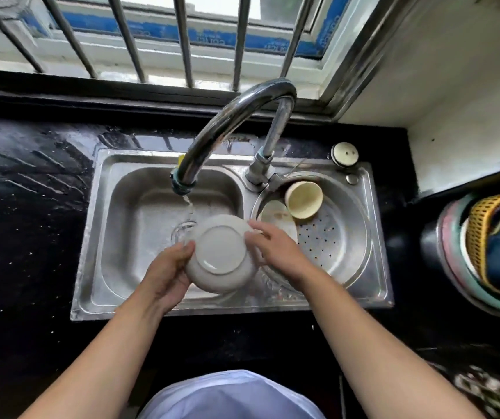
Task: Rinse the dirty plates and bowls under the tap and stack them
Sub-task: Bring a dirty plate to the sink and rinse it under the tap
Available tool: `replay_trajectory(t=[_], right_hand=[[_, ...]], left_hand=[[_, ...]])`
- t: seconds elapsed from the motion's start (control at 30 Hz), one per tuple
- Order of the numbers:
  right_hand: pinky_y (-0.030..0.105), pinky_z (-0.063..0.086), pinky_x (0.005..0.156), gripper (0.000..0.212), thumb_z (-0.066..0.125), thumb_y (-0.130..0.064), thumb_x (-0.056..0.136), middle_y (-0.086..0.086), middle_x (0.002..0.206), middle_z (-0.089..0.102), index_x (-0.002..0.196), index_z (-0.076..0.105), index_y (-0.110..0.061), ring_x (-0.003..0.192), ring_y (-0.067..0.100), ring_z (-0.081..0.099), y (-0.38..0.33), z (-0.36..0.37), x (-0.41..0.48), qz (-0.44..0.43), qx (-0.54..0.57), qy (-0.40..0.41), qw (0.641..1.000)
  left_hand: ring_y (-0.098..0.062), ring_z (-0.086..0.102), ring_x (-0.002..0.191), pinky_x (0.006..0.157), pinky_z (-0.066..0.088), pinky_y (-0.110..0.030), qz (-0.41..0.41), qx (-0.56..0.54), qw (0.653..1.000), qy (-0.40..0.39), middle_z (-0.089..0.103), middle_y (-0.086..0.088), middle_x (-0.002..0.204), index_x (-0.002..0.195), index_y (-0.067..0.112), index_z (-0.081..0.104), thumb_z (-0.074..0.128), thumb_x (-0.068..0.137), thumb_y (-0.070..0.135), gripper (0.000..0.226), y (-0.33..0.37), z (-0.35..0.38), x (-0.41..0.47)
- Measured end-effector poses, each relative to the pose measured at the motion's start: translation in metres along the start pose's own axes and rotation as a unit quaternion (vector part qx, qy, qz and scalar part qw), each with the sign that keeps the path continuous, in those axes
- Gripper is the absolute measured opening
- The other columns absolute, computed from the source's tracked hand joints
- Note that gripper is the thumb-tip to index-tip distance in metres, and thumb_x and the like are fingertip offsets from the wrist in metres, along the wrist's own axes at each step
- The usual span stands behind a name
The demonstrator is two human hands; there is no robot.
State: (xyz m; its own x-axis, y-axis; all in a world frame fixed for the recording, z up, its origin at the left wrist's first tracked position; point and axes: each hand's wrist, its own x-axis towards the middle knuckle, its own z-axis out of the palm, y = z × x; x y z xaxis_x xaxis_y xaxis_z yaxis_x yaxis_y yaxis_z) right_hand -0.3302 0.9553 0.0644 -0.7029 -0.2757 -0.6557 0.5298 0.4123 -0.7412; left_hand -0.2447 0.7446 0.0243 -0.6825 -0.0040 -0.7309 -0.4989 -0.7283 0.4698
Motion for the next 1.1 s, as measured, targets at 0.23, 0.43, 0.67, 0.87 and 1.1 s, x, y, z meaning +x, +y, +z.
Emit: replay_trajectory(t=[0.23, 0.43, 0.67, 0.87, 1.1], right_hand=[[0.025, 0.053, 0.055, 0.017, 0.067, -0.024, 0.098, 0.004, 0.076, 0.067, 0.095, 0.076, -0.01, 0.064, 0.014, 0.059, 0.022, -0.044, -0.031, 0.073, 0.17, 0.019, 0.983], [0.011, 0.046, 0.066, 0.016, 0.07, -0.02, 0.095, -0.015, 0.071, 0.071, 0.084, 0.073, -0.031, 0.064, -0.004, 0.06, 0.03, -0.115, -0.069, -0.074, -0.092, 0.116, 0.986], [0.041, 0.054, 0.078, 0.01, 0.062, -0.031, 0.097, -0.005, 0.092, 0.066, 0.088, 0.065, -0.033, 0.089, 0.024, 0.063, 0.058, -0.142, -0.068, -0.001, -0.463, 0.086, 0.882], [0.032, 0.041, 0.069, 0.012, 0.059, -0.018, 0.094, -0.001, 0.092, 0.062, 0.096, 0.07, -0.022, 0.093, 0.026, 0.065, 0.082, -0.122, -0.048, 0.005, -0.566, 0.013, 0.824], [0.037, 0.048, 0.081, 0.018, 0.059, -0.017, 0.097, 0.008, 0.113, 0.069, 0.108, 0.074, -0.018, 0.108, 0.03, 0.063, 0.112, -0.103, -0.033, -0.023, -0.558, 0.011, 0.83]], left_hand=[[-0.02, 0.074, 0.105, 0.093, 0.056, -0.039, -0.071, 0.024, 0.994, -0.074, 0.079, -0.007, 0.115, 0.119, 0.006, 0.071, 0.042, 0.108, 0.018, 0.032, -0.034, 0.035, 0.02], [-0.013, 0.07, 0.108, 0.089, 0.055, -0.036, 0.005, 0.349, 0.936, -0.056, 0.077, 0.004, 0.115, 0.114, 0.03, 0.072, 0.062, 0.1, 0.013, 0.025, -0.05, 0.075, 0.036], [-0.018, 0.068, 0.108, 0.089, 0.043, -0.023, 0.13, 0.673, 0.725, -0.066, 0.076, -0.006, 0.121, 0.123, 0.019, 0.074, 0.066, 0.097, 0.022, 0.028, -0.098, 0.076, 0.021], [-0.027, 0.035, 0.152, 0.126, 0.027, -0.039, 0.131, 0.763, 0.623, -0.115, 0.043, -0.006, 0.163, 0.135, 0.018, 0.067, 0.055, 0.098, 0.021, 0.038, -0.132, 0.05, 0.005], [-0.023, 0.022, 0.158, 0.128, 0.02, -0.044, 0.144, 0.78, 0.597, -0.119, 0.032, -0.004, 0.168, 0.136, 0.021, 0.066, 0.057, 0.093, 0.016, 0.044, -0.142, 0.045, 0.005]])
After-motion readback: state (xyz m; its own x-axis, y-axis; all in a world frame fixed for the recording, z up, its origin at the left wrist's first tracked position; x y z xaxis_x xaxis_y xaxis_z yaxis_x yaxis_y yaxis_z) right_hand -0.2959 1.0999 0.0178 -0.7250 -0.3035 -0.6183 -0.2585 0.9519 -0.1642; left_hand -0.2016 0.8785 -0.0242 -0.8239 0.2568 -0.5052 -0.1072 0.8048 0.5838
